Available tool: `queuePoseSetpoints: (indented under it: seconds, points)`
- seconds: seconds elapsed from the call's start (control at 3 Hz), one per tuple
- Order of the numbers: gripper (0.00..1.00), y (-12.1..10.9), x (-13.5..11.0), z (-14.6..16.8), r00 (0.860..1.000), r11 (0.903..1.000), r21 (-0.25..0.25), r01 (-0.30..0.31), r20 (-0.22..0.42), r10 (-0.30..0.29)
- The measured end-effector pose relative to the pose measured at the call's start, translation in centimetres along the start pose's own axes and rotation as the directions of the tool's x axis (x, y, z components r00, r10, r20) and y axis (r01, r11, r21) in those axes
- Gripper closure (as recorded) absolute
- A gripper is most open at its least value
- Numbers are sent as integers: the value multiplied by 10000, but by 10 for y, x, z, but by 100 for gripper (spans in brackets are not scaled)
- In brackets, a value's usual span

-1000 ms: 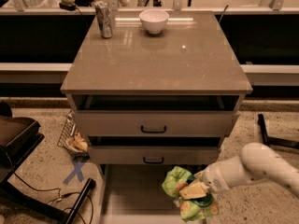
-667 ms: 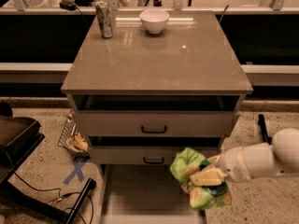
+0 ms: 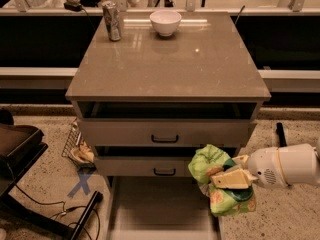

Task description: Pick green rice chip bag from bottom drawer and place on counter

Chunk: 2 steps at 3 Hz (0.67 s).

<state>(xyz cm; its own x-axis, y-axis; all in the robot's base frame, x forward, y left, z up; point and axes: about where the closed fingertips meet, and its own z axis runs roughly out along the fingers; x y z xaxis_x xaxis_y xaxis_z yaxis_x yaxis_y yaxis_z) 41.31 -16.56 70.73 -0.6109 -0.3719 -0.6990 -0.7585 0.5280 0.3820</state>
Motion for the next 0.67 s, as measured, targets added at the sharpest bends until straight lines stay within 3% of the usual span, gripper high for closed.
queuePoseSetpoints:
  seconds: [0.33,0.67]
  points:
    - [100,1,-11,-2,9998,9998,82,167,49,-167]
    - [100,5,-59,-20,9971,9972,427,622,413,-639]
